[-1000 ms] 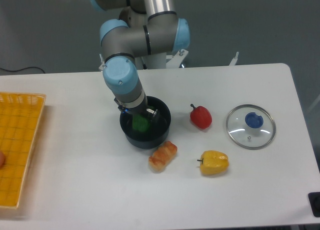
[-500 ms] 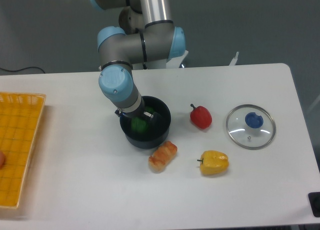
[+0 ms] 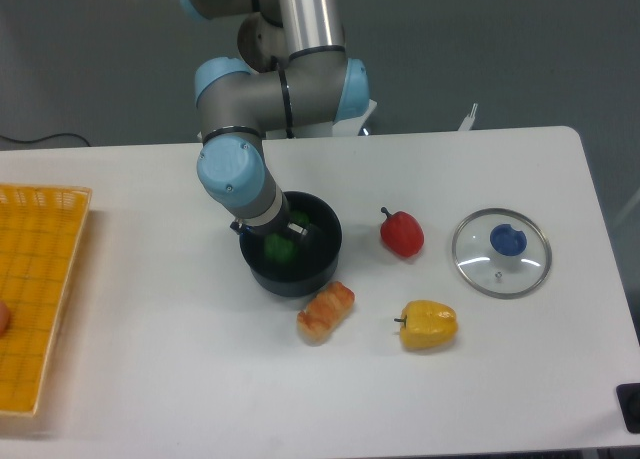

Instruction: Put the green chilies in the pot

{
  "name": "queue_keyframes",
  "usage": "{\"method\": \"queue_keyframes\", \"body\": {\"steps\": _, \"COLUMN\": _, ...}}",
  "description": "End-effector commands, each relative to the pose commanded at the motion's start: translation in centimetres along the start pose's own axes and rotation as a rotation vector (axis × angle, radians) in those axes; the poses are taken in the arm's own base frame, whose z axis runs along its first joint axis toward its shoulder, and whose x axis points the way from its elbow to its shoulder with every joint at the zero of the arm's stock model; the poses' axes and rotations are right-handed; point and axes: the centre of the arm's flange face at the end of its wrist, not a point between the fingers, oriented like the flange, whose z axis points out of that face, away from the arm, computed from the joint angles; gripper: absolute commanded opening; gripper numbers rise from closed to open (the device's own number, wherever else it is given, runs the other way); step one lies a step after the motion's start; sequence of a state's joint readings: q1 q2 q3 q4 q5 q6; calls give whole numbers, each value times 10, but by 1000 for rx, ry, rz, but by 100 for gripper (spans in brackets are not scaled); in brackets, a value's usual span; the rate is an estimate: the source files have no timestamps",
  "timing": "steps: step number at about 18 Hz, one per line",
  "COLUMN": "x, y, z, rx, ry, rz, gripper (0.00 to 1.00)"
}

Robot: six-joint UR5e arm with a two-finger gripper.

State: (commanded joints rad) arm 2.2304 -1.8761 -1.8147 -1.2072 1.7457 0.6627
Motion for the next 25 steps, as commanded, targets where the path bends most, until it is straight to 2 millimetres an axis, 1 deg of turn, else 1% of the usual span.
{"method": "queue_keyframes", "body": {"steps": 5, "x": 1, "y": -1, "z": 1, "rx": 0, "ry": 0, "rz": -2, "gripper": 61}}
{"method": "queue_keyframes", "body": {"steps": 7, "x": 1, "y": -1, "z": 3, "rx": -4, "ry": 1, "rz": -2, "gripper": 65}}
{"method": "queue_keyframes", "body": {"steps": 13, "x": 4, "y": -4, "z": 5, "rx": -17, "ry": -8, "rz": 5, "gripper": 66}}
{"method": "queue_keyframes", "body": {"steps": 14, "x": 3, "y": -4, "z": 4, "rx": -16, "ry": -9, "rz": 4, "gripper": 69}}
{"method": "queue_keyframes", "body": {"steps": 15, "x": 3, "y": -4, "z": 4, "rx": -16, "ry": -9, "rz": 4, "gripper": 74}}
{"method": "queue_keyframes", "body": {"steps": 17, "x": 2, "y": -5, "z": 3, "rx": -15, "ry": -10, "rz": 4, "gripper": 99}}
{"method": "queue_keyframes", "body": {"steps": 22, "x": -1, "y": -6, "z": -4, "rx": -6, "ry": -15, "rz": -1, "gripper": 100}}
{"method": "queue_keyframes", "body": {"steps": 25, "x": -13, "y": -10, "z": -25, "rx": 37, "ry": -34, "rz": -18, "gripper": 100}}
